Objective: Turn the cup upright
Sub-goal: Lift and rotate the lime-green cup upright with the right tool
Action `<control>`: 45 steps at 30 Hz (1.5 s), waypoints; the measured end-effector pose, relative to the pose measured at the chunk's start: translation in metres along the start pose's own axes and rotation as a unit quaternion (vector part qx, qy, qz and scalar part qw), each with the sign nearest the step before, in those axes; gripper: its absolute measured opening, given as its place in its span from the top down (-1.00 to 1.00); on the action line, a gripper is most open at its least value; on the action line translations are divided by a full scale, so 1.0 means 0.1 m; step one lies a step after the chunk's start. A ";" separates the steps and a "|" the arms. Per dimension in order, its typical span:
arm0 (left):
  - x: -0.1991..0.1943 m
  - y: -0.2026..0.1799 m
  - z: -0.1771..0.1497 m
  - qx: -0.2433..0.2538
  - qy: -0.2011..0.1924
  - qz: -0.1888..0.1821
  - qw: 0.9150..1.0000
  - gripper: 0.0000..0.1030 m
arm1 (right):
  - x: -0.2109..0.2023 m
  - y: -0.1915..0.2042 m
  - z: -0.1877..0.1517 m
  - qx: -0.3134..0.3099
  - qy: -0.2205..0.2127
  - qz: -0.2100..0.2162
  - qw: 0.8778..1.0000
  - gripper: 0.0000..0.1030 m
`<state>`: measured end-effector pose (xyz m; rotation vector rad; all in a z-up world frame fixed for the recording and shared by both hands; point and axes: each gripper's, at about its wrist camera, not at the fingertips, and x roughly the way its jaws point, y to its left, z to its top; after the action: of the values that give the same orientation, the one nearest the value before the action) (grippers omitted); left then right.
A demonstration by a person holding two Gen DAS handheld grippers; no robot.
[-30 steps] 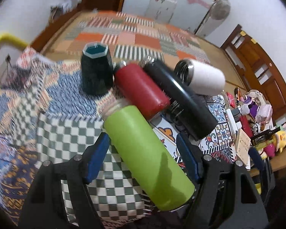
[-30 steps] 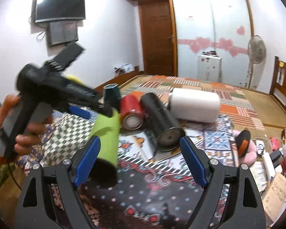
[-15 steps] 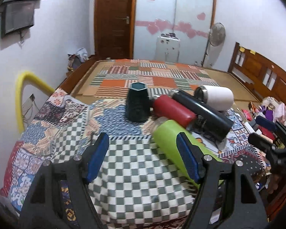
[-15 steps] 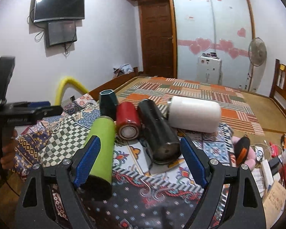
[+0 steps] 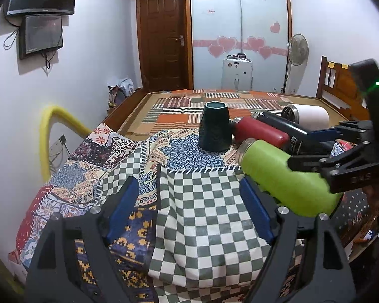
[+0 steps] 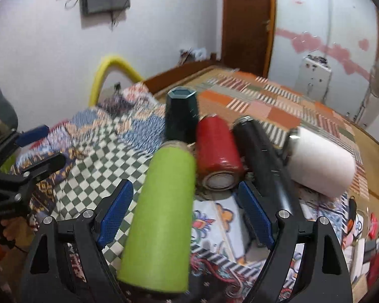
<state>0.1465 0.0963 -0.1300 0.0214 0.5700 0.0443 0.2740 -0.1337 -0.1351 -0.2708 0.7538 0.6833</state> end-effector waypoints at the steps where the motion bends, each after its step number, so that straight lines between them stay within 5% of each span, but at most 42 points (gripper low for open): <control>1: 0.00 0.01 -0.01 0.000 -0.001 0.002 1.000 -0.64 | 0.06 0.03 0.01 -0.006 0.012 0.002 1.000 -0.62; 10: 0.02 0.09 -0.16 -0.002 -0.013 0.004 1.000 -0.78 | 0.44 0.15 0.10 -0.030 0.124 0.014 0.992 -0.54; 24: 0.04 0.16 -0.24 -0.013 -0.008 0.004 1.000 -0.78 | 0.71 0.09 0.22 -0.029 0.187 0.005 0.982 -0.25; 32: 0.02 0.15 -0.19 -0.012 -0.009 0.012 1.000 -0.79 | 0.56 0.10 0.16 -0.021 0.162 0.024 0.986 -0.23; 45: -0.14 -0.06 -0.08 0.009 -0.033 0.011 0.999 -0.81 | -0.24 -0.03 0.29 0.007 0.041 0.045 0.998 -0.19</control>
<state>0.1305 0.0895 -0.1292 0.0473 0.5039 0.0599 0.2788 -0.1341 -0.0971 -0.2539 0.8523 0.7547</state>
